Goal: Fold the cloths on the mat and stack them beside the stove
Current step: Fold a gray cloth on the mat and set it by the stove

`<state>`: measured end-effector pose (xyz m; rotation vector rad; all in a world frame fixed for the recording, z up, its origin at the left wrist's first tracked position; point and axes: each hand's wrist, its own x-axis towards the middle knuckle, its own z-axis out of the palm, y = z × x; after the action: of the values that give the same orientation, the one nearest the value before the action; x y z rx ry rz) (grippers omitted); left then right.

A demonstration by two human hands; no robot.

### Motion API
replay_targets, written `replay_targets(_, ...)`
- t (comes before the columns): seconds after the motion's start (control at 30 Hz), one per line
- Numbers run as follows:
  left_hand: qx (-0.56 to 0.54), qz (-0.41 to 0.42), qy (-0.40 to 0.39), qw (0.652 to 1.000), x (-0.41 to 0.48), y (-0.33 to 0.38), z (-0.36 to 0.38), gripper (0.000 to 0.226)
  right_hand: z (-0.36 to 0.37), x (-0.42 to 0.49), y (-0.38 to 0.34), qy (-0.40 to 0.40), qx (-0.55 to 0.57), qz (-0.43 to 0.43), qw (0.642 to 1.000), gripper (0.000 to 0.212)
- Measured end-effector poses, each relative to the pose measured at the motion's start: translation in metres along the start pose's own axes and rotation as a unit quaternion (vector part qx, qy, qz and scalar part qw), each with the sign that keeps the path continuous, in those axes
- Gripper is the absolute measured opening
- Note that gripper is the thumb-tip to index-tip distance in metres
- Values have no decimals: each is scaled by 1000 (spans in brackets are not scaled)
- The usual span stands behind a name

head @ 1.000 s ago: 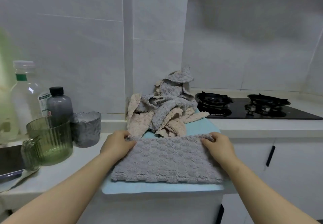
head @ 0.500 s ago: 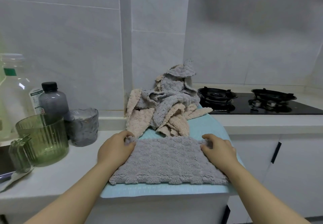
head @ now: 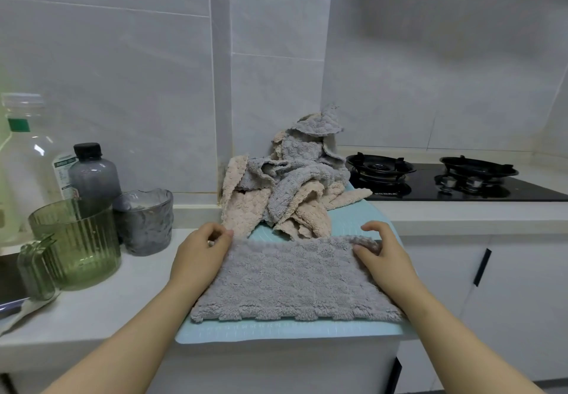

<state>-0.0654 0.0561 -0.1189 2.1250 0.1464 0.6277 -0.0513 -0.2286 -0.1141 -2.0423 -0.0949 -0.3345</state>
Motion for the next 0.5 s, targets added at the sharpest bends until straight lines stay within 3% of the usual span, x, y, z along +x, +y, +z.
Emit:
replay_targets(0.1,70,-19,-3,997,0,-3,0,30,1,1,0,-17,-9,-3,1000,22)
replay_targets(0.23,95,-34,26,995,2,-6,0,26,0,5,2,18,-45,-1,999,3)
replay_targets(0.33,84,-43,47,994,2,-4,-1,19,0,6,3,47,-63,6,997,20)
replay_targets(0.4,73,-51,51,995,2,-4,-2,14,0,7,4,45,-47,18,998,23)
replay_targets(0.5,47,-59,62,995,2,-4,-4,10,-1,7,4,30,33,29,999,12)
